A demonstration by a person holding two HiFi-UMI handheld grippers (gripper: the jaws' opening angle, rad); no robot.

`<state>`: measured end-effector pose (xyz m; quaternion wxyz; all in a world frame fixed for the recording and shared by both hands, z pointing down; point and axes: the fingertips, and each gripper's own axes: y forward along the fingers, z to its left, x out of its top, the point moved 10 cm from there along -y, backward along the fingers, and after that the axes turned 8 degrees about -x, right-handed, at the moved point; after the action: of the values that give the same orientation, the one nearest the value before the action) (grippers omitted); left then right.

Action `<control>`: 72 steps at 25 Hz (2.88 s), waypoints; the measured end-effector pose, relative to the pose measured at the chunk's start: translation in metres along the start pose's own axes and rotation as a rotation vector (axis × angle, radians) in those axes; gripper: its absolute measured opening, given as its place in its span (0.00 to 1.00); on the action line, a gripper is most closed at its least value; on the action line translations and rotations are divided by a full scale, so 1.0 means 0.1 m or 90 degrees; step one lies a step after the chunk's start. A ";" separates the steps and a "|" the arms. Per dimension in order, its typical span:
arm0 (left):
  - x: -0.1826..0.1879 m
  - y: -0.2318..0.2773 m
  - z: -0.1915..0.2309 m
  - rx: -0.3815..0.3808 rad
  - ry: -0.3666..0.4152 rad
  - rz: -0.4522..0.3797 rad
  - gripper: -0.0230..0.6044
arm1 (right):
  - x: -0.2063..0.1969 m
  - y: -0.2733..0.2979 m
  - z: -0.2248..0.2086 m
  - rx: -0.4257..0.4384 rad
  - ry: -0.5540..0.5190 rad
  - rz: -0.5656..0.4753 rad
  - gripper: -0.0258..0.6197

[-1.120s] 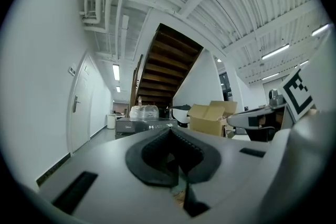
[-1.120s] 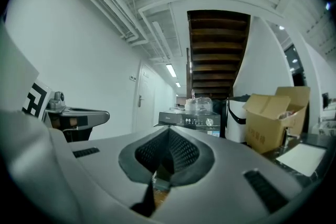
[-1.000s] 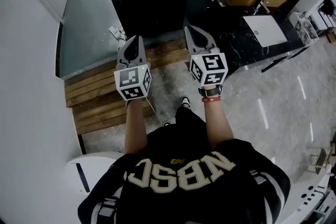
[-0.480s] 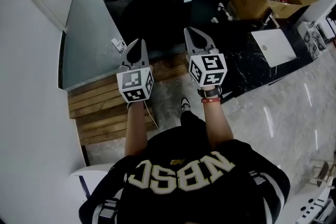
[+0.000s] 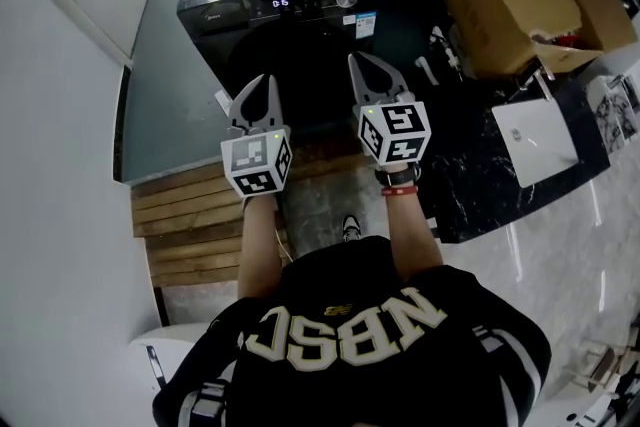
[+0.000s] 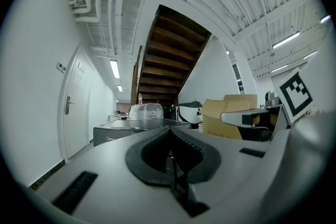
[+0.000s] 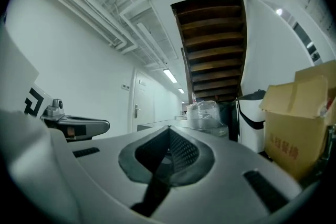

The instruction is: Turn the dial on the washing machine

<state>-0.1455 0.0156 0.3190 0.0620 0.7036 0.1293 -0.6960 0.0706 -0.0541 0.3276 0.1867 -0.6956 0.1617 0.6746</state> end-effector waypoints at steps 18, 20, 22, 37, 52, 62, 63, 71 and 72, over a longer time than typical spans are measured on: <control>-0.48 1.26 0.13 0.016 -0.024 0.032 0.06 | -0.41 1.21 -0.60 0.033 -0.046 0.053 0.05; -0.53 1.33 0.17 0.007 -0.023 0.037 0.06 | -0.44 1.31 -0.63 0.025 -0.053 0.056 0.05; -0.58 1.40 0.21 -0.001 -0.026 0.044 0.06 | -0.46 1.41 -0.67 0.015 -0.062 0.058 0.05; -0.82 1.88 0.50 -0.052 -0.049 0.066 0.06 | -0.46 2.05 -0.85 0.017 -0.209 0.086 0.13; -0.95 2.12 0.68 -0.067 -0.063 0.075 0.06 | -0.64 2.49 -0.85 0.058 -0.475 0.124 0.29; -0.99 2.18 0.79 -0.067 -0.069 0.076 0.06 | -0.85 2.71 -0.79 0.072 -0.777 0.132 0.39; -0.99 2.19 0.80 -0.067 -0.069 0.076 0.06 | -0.88 2.73 -0.80 0.069 -0.814 0.132 0.40; -1.00 2.24 0.85 -0.066 -0.072 0.077 0.06 | -1.03 2.86 -0.78 0.090 -1.041 0.128 0.47; -1.00 2.24 0.85 -0.066 -0.073 0.077 0.06 | -1.04 2.87 -0.76 0.098 -1.058 0.130 0.48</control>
<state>-0.1673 -0.2314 0.3955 0.1473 0.6650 0.1189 -0.7225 -0.0030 -0.3454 0.4212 0.2299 0.0599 0.0792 0.9681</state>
